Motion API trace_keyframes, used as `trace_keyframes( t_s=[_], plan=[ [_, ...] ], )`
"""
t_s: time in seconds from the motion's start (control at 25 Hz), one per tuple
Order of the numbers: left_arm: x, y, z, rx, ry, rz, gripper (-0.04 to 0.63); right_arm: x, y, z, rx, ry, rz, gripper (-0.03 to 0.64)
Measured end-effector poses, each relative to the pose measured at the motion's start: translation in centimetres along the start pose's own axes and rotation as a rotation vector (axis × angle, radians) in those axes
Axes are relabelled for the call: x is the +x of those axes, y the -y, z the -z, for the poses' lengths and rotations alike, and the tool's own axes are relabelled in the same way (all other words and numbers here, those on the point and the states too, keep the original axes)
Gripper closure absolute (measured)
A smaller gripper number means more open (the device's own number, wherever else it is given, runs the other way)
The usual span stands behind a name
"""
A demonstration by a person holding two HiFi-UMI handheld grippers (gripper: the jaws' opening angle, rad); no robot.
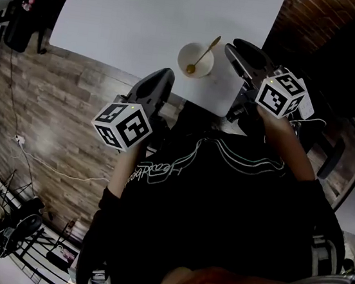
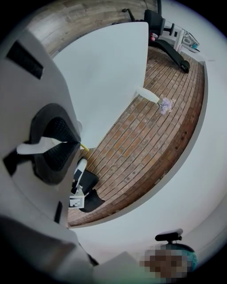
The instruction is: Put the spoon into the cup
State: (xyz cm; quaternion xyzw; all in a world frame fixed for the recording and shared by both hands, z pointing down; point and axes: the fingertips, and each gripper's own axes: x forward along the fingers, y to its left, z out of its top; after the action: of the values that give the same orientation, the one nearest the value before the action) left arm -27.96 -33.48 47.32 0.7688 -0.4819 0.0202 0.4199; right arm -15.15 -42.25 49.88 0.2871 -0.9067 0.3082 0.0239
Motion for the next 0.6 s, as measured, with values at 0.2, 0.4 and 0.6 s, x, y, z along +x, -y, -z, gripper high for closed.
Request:
trace_keyframes(
  t_s=[0.2, 0.4, 0.6],
  plan=[
    [-1.1, 2.3, -0.3, 0.032, 0.029, 0.019, 0.591, -2.6, -2.2, -2.2, -0.059, 0.058, -0.019, 0.571],
    [-2.3, 4.8, -0.5, 0.059, 0.068, 0.041, 0.591, -5.5, -5.2, -3.9, -0.124, 0.111, -0.073, 0.602],
    [-3.8, 7.8, -0.2, 0.087, 0.103, 0.072, 0.591, -8.2, -8.6, -4.3, -0.181, 0.101, -0.144, 0.614]
  ],
)
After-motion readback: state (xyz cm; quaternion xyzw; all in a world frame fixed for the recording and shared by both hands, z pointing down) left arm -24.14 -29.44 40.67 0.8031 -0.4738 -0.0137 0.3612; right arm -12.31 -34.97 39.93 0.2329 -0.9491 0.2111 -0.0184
